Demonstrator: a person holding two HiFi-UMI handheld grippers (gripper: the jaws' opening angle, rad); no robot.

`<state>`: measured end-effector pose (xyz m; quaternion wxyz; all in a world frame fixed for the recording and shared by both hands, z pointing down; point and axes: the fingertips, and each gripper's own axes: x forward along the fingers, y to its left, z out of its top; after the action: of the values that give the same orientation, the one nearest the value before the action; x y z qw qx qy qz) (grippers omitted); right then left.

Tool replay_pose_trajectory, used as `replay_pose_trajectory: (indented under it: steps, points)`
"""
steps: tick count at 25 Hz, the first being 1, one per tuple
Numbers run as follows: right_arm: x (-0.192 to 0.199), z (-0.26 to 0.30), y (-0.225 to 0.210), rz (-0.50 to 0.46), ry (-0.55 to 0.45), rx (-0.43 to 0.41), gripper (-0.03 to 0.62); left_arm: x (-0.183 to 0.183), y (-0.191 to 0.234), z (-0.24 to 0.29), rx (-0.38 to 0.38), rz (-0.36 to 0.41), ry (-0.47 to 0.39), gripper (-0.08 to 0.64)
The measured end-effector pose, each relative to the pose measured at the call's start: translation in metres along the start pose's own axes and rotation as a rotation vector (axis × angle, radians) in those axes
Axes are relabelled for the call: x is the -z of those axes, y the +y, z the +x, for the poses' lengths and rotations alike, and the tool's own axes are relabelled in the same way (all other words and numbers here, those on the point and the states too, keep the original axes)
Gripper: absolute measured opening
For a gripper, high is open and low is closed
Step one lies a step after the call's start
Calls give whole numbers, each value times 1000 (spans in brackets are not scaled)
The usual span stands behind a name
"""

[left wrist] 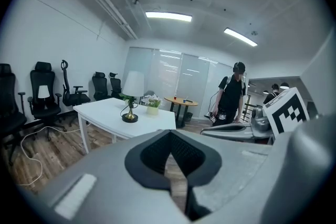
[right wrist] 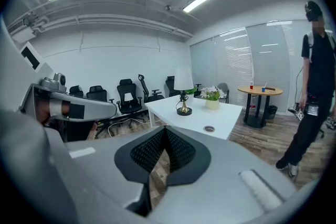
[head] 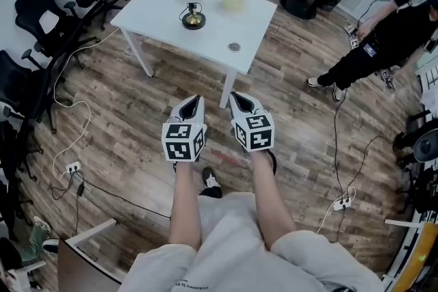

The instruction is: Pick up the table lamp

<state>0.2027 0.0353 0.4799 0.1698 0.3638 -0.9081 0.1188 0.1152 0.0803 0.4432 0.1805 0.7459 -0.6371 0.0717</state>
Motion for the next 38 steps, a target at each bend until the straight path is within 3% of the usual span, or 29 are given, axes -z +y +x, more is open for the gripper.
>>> replay_pose_trajectory:
  steps: [12,18,38]
  points:
    - [-16,68,-11,39,-18,28,26,-4,67,31,6,-15,13,2]
    - [-35,118,-8,36,-28,0,26,-9,106,53,-24,-16,40,2]
    - [-145,301,-91,87,-91,-12,26,-119,211,204,-54,62,62,2]
